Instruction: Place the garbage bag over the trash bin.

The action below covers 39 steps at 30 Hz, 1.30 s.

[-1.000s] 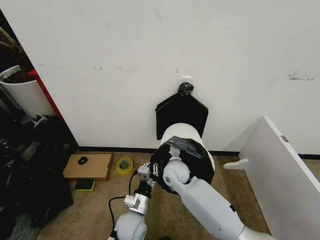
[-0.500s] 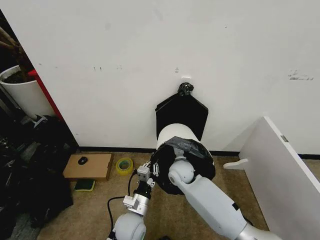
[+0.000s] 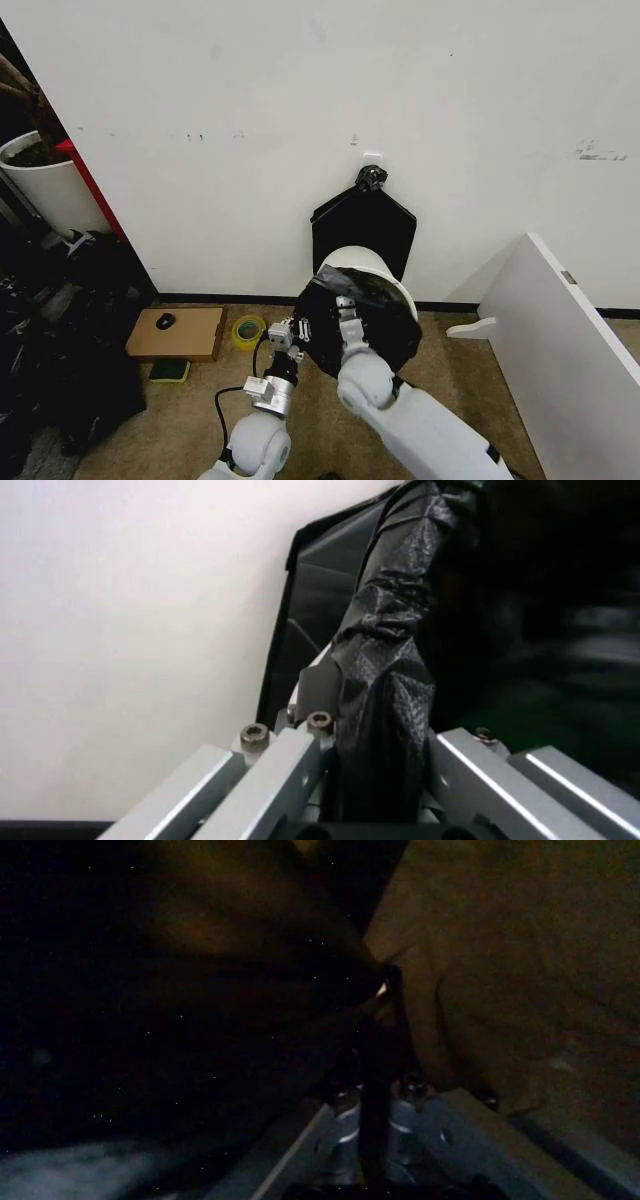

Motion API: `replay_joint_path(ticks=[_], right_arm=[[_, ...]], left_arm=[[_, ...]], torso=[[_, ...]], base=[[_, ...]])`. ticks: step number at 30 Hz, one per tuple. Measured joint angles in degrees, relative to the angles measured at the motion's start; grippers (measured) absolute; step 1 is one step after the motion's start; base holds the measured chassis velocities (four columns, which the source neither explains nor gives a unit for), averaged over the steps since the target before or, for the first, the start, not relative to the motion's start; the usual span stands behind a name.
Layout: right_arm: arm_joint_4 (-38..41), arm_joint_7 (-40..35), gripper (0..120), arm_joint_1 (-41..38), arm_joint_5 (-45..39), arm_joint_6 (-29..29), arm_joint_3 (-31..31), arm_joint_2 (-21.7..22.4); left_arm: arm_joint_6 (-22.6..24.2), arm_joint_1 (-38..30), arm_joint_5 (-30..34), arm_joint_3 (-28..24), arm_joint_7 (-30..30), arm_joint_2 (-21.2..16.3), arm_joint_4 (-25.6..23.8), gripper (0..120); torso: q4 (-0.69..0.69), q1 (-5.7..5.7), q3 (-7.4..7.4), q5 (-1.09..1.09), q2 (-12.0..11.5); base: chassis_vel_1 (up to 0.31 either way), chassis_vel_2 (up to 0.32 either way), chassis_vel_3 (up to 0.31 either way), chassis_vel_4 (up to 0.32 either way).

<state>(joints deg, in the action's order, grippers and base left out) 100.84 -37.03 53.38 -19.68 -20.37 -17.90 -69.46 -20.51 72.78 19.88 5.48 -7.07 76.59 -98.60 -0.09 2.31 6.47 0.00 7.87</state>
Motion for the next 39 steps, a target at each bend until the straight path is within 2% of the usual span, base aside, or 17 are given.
replay_joint_path(ticks=[6, 10, 13, 14, 20, 22, 24, 25, 26, 28, 32, 36, 37, 39], right_arm=[[4.09, 6.41, 0, 4.17, 6.28, 6.0, 1.01, 3.0], [4.24, 6.89, 0, 4.38, 6.73, 6.44, 1.17, 3.17], [5.25, 13.08, 0, 6.39, 11.42, 12.7, 3.69, 4.96], [5.25, 13.08, 0, 6.39, 11.42, 12.7, 3.69, 4.96], [8.97, 31.38, 0, 13.41, 17.37, 26.82, 12.34, 10.33], [9.73, 33.11, 0, 14.57, 17.89, 28.0, 13.32, 11.19], [12.11, 36.35, 0, 18.03, 20.28, 31.96, 15.69, 14.16], [13.07, 36.98, 0, 18.65, 20.78, 33.45, 16.15, 15.25], [14.07, 37.49, 0, 19.02, 20.79, 34.7, 16.62, 15.87], [16.66, 38.09, 0, 19.99, 20.53, 36.87, 18.06, 16.65], [18.48, 36.88, 0, 19.65, 22.6, 37.55, 19.22, 16.93], [18.88, 30.8, 15, 19.68, 30.74, 35.01, 21.78, 16.93], [18.88, 30.8, 15, 19.68, 30.74, 35.01, 21.78, 16.93], [18.94, 27.95, 25, 19.97, 32.35, 33.66, 22.21, 16.91]], left_arm=[[2.13, -1.13, 2.25, 0.08, -0.63, -0.51, 0.01, 0], [2.3, -1.2, 2.36, 0.08, -0.68, -0.55, 0.01, 0], [3.42, -1.45, 2.68, 0.08, -0.85, -0.79, 0.0, 0], [3.42, -1.45, 2.68, 0.08, -0.85, -0.79, 0.0, 0], [5.41, -1.52, 2.72, 0.32, -1.92, -1.26, -0.52, 0], [5.56, -1.51, 2.81, 0.34, -2.0, -1.39, -0.63, 0], [5.92, -1.17, 3.17, 0.43, -2.14, -1.76, -1.36, 0], [5.98, -0.7, 3.17, 0.54, -2.15, -1.88, -1.89, 0], [6.03, -0.24, 3.16, 0.56, -2.15, -1.94, -2.43, 0], [6.15, 0.37, 3.02, 0.69, -2.16, -2.08, -3.46, 0], [6.18, 1.92, 2.7, 0.73, -2.14, -2.14, -5.43, 0], [6.19, 3.43, 2.42, 0.77, -2.07, -2.33, -7.65, 0], [6.19, 3.43, 2.42, 0.77, -2.07, -2.33, -7.65, 0], [6.18, 3.85, 2.32, 0.77, -2.03, -2.42, -8.25, 0]], torso=[[-0.01, 0.0, 0.0, 0.0, 0.0], [-0.01, 0.0, 0.0, 0.0, 0.0], [-0.01, 0.0, 0.0, 0.0, 0.0], [-0.01, 0.0, 0.0, 0.0, 0.0], [-0.01, 0.0, 0.0, 0.01, 0.0], [-0.01, 0.0, 0.0, 0.01, 0.0], [-0.02, 0.0, 0.0, 0.01, 0.0], [-0.03, 0.0, 0.0, 0.0, 0.0], [0.02, 0.0, 0.0, 0.02, 0.0], [-0.01, 0.0, 0.0, -0.01, 0.0], [0.0, 0.0, 0.0, 0.0, 0.0], [0.0, 0.0, 0.0, 0.0, 0.0], [0.0, 0.0, 0.0, 0.0, 0.0], [-0.02, 0.0, 0.0, 0.0, 0.0]], base=[[0.0, 0.0, 0.0, 0.0], [0.0, 0.0, 0.0, 0.0], [0.0, 0.0, 0.0, 0.0], [0.0, 0.0, 0.0, 0.0], [0.0, 0.0, 0.0, 0.0], [0.0, 0.0, 0.0, 0.0], [0.0, 0.0, 0.0, 0.0], [0.0, 0.0, 0.0, 0.0], [0.0, 0.0, 0.0, 0.0], [0.0, 0.0, 0.0, 0.0], [0.0, 0.0, 0.0, 0.0], [0.0, 0.0, 0.0, 0.0], [0.0, 0.0, 0.0, 0.0], [0.0, 0.0, 0.0, 0.0]])
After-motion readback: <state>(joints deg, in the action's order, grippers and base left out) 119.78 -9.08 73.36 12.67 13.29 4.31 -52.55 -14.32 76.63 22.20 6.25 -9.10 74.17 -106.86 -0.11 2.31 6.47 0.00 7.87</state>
